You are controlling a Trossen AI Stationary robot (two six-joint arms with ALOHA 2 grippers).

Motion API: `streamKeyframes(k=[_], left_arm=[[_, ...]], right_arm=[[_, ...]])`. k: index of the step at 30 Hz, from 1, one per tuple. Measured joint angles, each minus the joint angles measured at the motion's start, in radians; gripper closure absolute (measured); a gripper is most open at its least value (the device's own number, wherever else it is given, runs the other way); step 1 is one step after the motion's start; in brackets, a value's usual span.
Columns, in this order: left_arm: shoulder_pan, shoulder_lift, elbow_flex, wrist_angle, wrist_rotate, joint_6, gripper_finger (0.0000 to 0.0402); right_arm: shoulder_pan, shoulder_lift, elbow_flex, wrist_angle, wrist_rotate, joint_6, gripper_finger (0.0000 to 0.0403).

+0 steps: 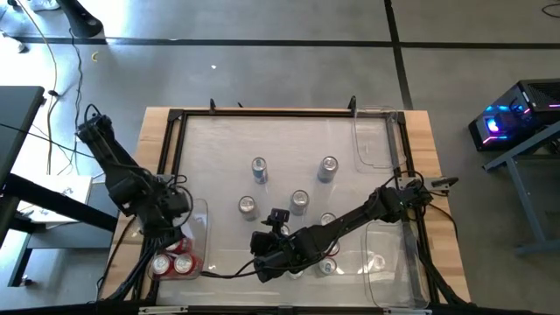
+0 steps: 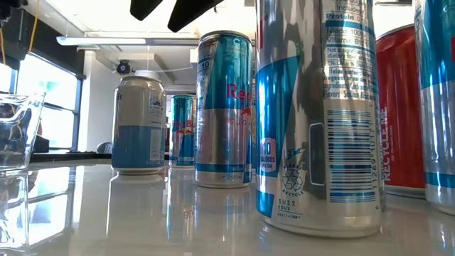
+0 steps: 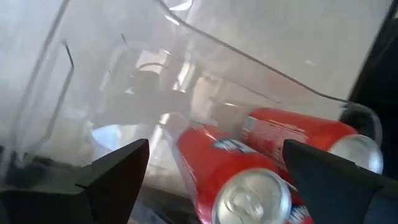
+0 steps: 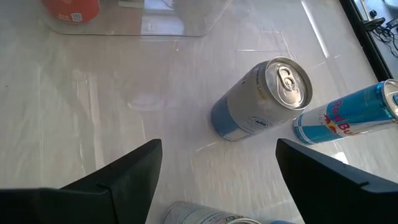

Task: Sort soda cans
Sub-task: Put the bottom right red soda can into the bottom left transparent bin

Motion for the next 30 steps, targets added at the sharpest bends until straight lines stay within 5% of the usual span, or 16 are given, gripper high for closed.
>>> streamKeyframes(k=[18,30], left_arm=[[0.259,0.263,-0.014,0.011,0.185,0.438,0.0037],[0.266,0.291,-0.141,0.07,0.312,0.427,0.0037]], right_arm=[[0.002,0.0,0.0,0.001,0.0,0.01,0.0091],[0.009,0.0,0.0,0.001,0.0,0.007,0.0091]])
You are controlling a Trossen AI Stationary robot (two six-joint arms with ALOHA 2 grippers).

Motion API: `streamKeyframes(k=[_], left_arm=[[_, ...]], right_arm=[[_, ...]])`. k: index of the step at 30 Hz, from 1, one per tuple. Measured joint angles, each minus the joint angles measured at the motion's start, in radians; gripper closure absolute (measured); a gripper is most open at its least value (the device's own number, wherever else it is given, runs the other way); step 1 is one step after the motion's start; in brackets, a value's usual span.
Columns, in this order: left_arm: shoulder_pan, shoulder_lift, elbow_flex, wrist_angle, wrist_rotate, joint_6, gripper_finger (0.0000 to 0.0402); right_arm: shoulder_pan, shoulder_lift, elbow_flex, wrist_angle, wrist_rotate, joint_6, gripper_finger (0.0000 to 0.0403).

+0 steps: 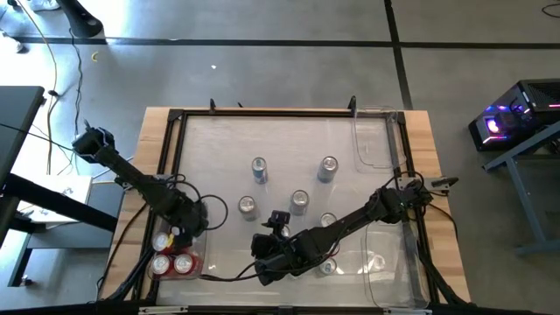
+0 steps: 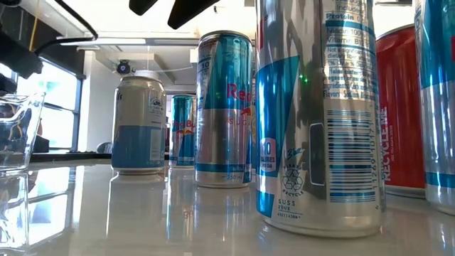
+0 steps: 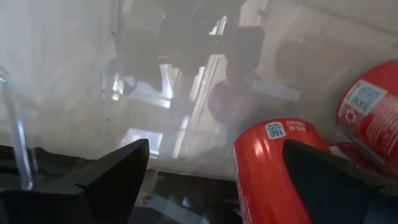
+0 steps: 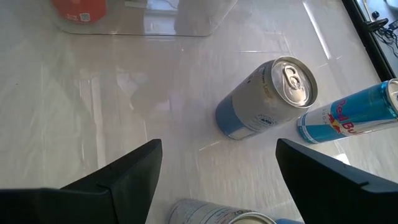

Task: Sort soda cans
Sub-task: Put the bottom right red soda can into the bottom left transparent bin

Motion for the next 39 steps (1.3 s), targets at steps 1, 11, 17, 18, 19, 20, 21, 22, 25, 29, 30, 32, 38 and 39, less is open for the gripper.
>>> streamKeyframes(k=[1,11,17,18,19,20,21,22,25,29,30,32,38,39], left_arm=[[-0.003,0.0,-0.003,0.002,0.007,-0.001,0.0037],[0.012,0.015,-0.003,0.074,-0.005,0.005,0.0037],[0.011,0.077,0.001,0.039,-0.002,0.039,0.0037],[0.01,0.085,0.002,0.034,-0.003,0.043,0.0037],[0.009,0.091,0.002,0.029,-0.002,0.045,0.0037],[0.009,0.094,0.002,0.025,0.0,0.046,0.0037],[0.009,0.095,0.001,0.022,0.003,0.049,0.0037],[0.009,0.093,0.001,0.02,0.006,0.05,0.0037],[0.01,0.083,0.0,0.025,0.027,0.052,0.0037],[0.01,0.078,0.0,0.033,0.033,0.045,0.0037],[0.01,0.078,-0.001,0.035,0.036,0.043,0.0037],[0.01,0.078,-0.001,0.037,0.036,0.042,0.0037],[0.01,0.066,0.001,0.04,0.009,0.042,0.0037],[0.01,0.06,0.004,0.04,-0.001,0.038,0.0037]], right_arm=[[0.0,0.0,0.0,0.0,0.0,0.0,0.0091],[0.0,0.0,0.0,0.0,0.008,0.001,0.0091],[0.0,0.0,0.0,0.0,0.008,0.002,0.0091],[0.0,0.0,0.0,0.0,0.008,0.002,0.0091],[0.0,0.0,0.0,0.0,0.008,0.002,0.0091],[0.0,0.0,0.0,0.0,0.008,0.002,0.0091],[0.0,0.0,0.0,0.0,0.008,0.0,0.0091],[0.0,0.0,0.0,-0.001,0.008,-0.001,0.0091],[0.001,0.0,0.0,-0.01,0.008,-0.006,0.0091],[0.006,0.0,0.0,-0.037,0.008,-0.005,0.0091],[0.01,0.0,0.0,-0.044,0.012,-0.005,0.0091],[0.023,-0.002,0.0,-0.07,0.037,-0.002,0.0091],[0.07,-0.055,-0.001,-0.306,0.156,0.143,0.0091],[0.076,-0.068,-0.001,-0.357,0.152,0.174,0.0091]])
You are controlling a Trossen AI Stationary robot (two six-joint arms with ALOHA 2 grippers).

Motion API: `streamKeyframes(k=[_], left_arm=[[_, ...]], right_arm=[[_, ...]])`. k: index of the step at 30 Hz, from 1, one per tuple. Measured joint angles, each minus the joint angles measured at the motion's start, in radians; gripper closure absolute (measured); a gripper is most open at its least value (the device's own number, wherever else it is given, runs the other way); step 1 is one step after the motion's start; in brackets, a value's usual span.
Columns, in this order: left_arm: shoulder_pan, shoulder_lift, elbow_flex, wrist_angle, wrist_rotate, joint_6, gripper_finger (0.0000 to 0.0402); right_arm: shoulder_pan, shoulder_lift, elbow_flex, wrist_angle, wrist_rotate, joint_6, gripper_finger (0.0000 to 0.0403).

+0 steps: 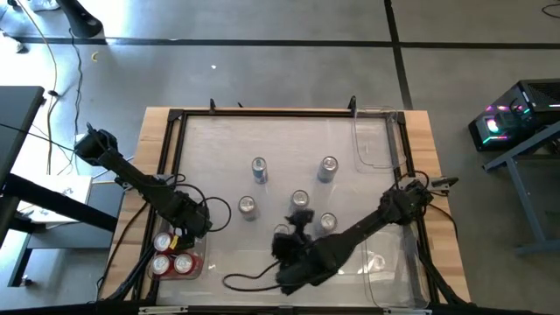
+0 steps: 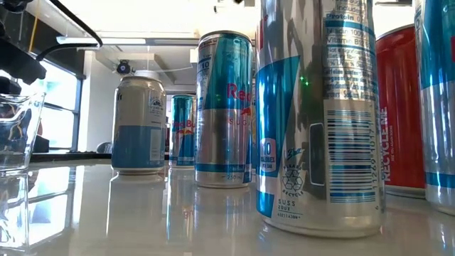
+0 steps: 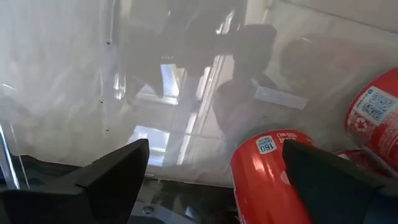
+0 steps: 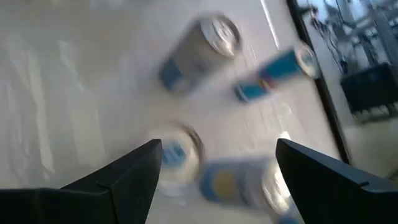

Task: Sort soda cans
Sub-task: Put the bottom right red soda can into the bottom left transparent bin

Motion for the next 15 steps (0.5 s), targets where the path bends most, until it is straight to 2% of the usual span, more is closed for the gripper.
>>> streamKeyframes(k=[3,8,15], left_arm=[[0.0,-0.028,0.019,0.018,-0.033,-0.012,0.0037],[0.0,-0.086,0.054,0.024,-0.135,-0.047,0.0037],[-0.01,-0.152,0.081,0.115,-0.308,-0.048,0.0037]], right_arm=[[0.011,-0.032,0.0,-0.138,-0.061,0.072,0.0091],[0.01,-0.114,0.002,-0.099,-0.207,-0.03,0.0091],[0.01,-0.209,0.001,-0.132,-0.284,0.036,0.0091]])
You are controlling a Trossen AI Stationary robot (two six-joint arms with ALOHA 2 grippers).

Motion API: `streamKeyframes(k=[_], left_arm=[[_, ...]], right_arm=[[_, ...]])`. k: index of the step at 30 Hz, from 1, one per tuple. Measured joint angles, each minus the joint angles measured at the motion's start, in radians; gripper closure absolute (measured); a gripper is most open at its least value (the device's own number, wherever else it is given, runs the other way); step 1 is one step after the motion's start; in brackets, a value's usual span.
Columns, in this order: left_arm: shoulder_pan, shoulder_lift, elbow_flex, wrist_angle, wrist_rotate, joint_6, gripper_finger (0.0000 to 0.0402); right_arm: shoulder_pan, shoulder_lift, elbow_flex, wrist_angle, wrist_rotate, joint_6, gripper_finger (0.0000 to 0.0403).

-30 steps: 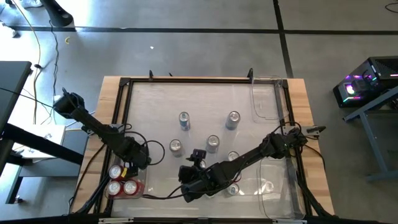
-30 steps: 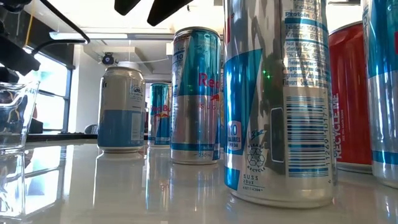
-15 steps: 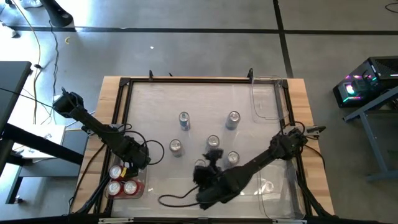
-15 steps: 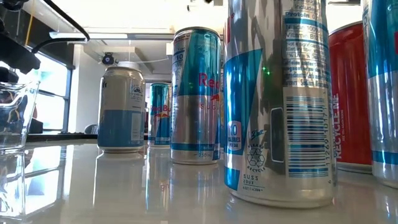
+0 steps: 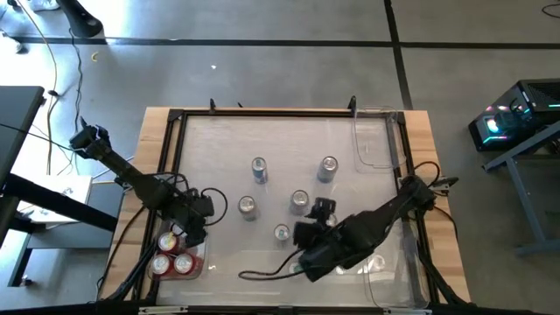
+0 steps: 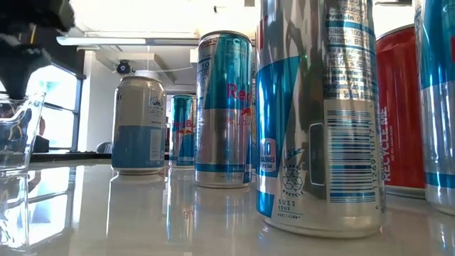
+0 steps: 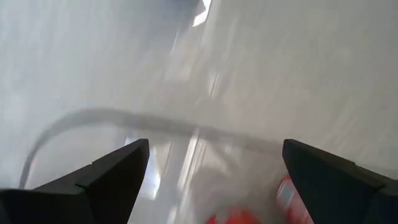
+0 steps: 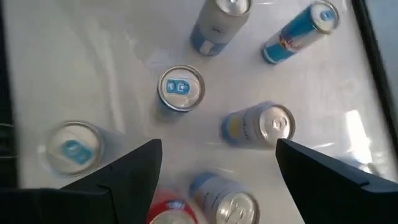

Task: Sort soda cans
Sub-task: Put the bottom right red soda can into the bottom left transparent bin

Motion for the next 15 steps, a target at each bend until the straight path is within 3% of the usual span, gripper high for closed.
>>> streamKeyframes(k=[3,7,12,15], left_arm=[[-0.01,-0.005,-0.001,0.049,-0.059,0.023,0.0037],[-0.028,-0.002,0.0,0.141,-0.225,0.045,0.0037],[-0.062,-0.001,-0.002,0.254,-0.485,0.053,0.0037],[-0.081,-0.001,-0.006,0.298,-0.588,0.094,0.0037]], right_arm=[[0.0,-0.043,0.0,-0.001,-0.123,0.101,0.0091],[0.005,-0.086,0.0,-0.001,-0.341,0.395,0.0091],[0.023,-0.099,0.001,-0.001,-0.388,0.584,0.0091],[0.018,-0.099,-0.019,0.001,-0.39,0.675,0.0091]])
